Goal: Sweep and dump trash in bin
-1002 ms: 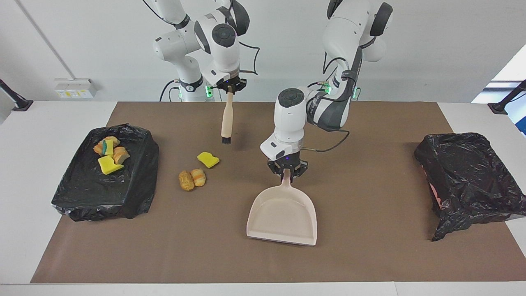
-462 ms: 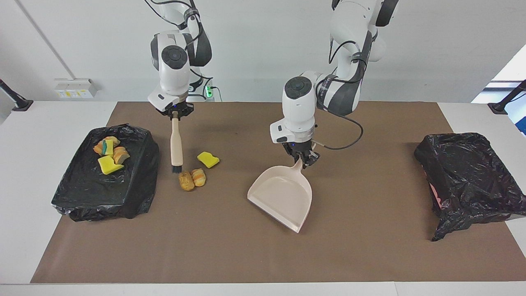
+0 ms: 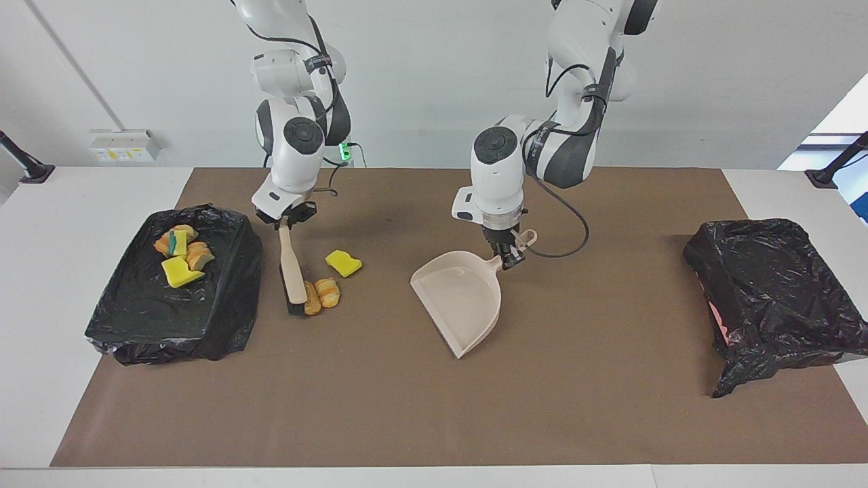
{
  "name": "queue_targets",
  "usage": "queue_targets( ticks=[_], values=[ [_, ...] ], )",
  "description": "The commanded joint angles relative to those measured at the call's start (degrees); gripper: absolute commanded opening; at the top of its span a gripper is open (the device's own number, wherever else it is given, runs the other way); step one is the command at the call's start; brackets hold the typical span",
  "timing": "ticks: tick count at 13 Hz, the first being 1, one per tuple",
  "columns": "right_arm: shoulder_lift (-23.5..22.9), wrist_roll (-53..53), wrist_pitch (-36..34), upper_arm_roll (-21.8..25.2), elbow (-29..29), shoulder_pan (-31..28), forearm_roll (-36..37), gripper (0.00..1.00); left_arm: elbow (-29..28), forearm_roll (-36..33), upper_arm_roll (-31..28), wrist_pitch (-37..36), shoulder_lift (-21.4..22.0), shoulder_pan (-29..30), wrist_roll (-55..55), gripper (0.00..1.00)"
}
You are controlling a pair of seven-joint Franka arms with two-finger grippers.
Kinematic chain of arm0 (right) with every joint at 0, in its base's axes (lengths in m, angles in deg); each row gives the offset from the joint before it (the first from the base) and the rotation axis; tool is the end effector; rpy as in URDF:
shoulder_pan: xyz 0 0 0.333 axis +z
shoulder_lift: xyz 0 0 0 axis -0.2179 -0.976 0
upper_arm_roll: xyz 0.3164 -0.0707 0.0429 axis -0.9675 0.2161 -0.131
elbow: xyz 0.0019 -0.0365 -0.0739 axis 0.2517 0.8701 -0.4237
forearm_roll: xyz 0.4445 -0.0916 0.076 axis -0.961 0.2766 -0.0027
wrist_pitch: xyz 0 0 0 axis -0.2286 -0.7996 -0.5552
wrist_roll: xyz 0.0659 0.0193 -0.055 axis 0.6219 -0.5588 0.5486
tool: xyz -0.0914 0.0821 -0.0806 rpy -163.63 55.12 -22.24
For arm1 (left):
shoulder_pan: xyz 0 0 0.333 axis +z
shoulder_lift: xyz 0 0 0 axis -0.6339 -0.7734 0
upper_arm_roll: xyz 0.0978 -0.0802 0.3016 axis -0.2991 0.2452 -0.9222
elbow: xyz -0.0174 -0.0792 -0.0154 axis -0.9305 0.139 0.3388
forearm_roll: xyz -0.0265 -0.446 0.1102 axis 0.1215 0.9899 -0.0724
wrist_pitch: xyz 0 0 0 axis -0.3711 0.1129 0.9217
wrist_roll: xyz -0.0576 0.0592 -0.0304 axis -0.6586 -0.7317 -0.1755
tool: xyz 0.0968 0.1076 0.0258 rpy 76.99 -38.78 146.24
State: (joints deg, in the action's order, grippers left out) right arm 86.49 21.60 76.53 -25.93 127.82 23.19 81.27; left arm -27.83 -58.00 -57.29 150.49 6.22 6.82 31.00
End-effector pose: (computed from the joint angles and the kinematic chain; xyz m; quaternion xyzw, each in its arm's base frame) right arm 0.5016 0.0647 0.2648 0.9707 0.1309 -0.0924 0.1792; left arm 0.5618 -0.3893 0.3260 -0.8169 0.5703 0.0441 0.0745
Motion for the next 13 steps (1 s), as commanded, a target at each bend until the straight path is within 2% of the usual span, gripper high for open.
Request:
queue_targets(
  ticks=[1,3,4,9,13],
  values=[
    [-1.2,-0.7,-0.2,-0.5,-1.1,3.4,-7.4,0.0,-10.1,0.0,-0.2,3.3,6.5,-3.8,-1.8,0.0],
    [-1.9,-0.1,0.8,-0.6,-1.1,5.3,-15.6,0.0,-14.2,0.0,-0.2,5.5,8.5,-5.5,-1.4,0.0],
    [-2.1,-0.5,1.0,-0.6,-1.7,7.7,-22.0,0.0,-15.5,0.0,-0.3,5.7,9.3,-6.1,-1.3,0.0],
    [-3.8,-0.7,1.1,-0.6,-5.0,10.7,-37.0,0.0,-17.9,0.0,-0.4,6.9,9.8,-6.2,0.3,0.0],
    [-5.7,-0.7,0.9,-0.6,-9.1,14.0,-52.4,0.0,-19.4,0.0,-0.3,11.8,9.8,-5.6,0.1,0.0]
  ],
)
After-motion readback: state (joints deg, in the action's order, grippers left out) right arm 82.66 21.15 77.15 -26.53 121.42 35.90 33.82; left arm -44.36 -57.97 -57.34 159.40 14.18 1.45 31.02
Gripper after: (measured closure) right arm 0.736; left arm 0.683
